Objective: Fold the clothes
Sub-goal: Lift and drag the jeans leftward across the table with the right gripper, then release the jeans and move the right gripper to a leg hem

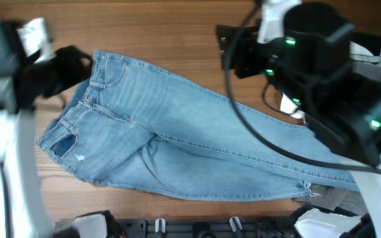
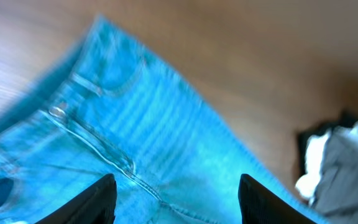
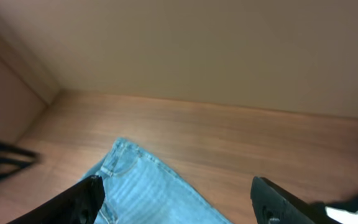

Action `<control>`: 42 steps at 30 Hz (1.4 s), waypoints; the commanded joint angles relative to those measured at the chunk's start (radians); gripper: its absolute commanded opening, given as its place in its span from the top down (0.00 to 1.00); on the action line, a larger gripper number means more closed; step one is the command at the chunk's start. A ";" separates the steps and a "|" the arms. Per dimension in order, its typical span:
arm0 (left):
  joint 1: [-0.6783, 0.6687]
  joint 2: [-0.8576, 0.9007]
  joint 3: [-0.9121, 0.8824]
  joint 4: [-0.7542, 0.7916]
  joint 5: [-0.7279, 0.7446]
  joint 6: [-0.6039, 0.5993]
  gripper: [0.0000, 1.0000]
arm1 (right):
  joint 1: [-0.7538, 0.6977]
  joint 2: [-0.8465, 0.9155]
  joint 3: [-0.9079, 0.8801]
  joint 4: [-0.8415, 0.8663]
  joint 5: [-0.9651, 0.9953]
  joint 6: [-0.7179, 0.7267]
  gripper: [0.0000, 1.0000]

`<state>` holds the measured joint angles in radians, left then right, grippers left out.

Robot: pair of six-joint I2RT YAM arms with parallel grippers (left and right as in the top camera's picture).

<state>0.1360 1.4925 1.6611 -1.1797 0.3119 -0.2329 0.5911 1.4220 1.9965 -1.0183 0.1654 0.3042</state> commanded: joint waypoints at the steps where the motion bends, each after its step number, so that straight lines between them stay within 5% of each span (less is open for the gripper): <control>1: -0.072 0.227 -0.003 0.033 0.017 0.077 0.62 | -0.032 0.021 0.006 -0.055 -0.008 0.045 0.19; 3: -0.093 0.341 -0.003 0.063 0.018 0.085 0.84 | -0.037 0.027 0.006 -0.087 -0.008 0.045 0.18; 5: -0.111 0.441 -0.003 0.093 0.021 0.112 0.92 | -0.041 0.038 0.006 -0.129 -0.006 0.047 0.18; 11: -0.139 0.658 -0.004 0.257 0.003 0.144 0.96 | -0.042 0.114 0.006 -0.273 0.000 0.065 0.18; 24: -0.041 0.801 -0.005 0.402 -0.185 0.147 0.96 | -0.042 0.226 0.006 -0.337 0.003 0.066 0.21; 31: 0.155 0.851 -0.005 0.391 -0.414 -0.056 0.96 | -0.045 0.226 0.006 -0.340 0.023 0.065 0.21; 35: 0.333 0.846 -0.005 0.375 -0.421 -0.129 0.96 | -0.063 0.226 0.006 -0.363 0.024 0.066 0.21; 42: 0.661 0.772 0.000 0.373 -0.114 -0.146 0.96 | -0.127 0.239 0.006 -0.379 0.025 0.134 0.16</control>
<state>0.6590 2.2536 1.6932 -0.7883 0.1177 -0.3363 0.4988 1.6413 1.9995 -1.3949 0.1661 0.3744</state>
